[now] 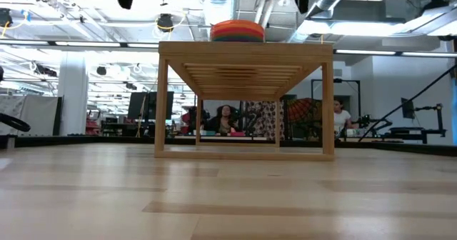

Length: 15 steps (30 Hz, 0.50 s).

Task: Place and stack bowls onto a shelf
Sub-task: Return to Home Position

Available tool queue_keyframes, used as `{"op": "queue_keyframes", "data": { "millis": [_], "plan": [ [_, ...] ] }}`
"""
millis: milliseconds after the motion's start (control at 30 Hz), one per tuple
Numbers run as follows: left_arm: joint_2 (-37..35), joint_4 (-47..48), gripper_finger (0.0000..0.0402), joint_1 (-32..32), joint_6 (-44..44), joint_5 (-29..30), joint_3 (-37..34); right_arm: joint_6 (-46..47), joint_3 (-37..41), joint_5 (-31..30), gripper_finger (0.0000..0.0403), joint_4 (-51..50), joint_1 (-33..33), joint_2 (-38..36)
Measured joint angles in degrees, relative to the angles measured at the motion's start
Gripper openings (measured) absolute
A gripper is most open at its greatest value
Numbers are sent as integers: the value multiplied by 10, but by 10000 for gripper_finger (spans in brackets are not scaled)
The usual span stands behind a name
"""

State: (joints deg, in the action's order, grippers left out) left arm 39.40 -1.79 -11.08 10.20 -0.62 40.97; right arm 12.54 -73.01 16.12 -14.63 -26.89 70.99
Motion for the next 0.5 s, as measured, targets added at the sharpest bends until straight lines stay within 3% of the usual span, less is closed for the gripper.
{"op": "queue_keyframes", "data": {
  "millis": [100,233,500],
  "plan": [
    [-38,8,0,34,2,33,-29,-4,0,1,16,-9,14,-9],
    [-110,-55,0,72,14,72,-120,-4,0,1,24,-19,26,-10],
    [-264,-79,0,99,46,53,-234,-12,0,4,17,-30,55,-4]
  ]
}}
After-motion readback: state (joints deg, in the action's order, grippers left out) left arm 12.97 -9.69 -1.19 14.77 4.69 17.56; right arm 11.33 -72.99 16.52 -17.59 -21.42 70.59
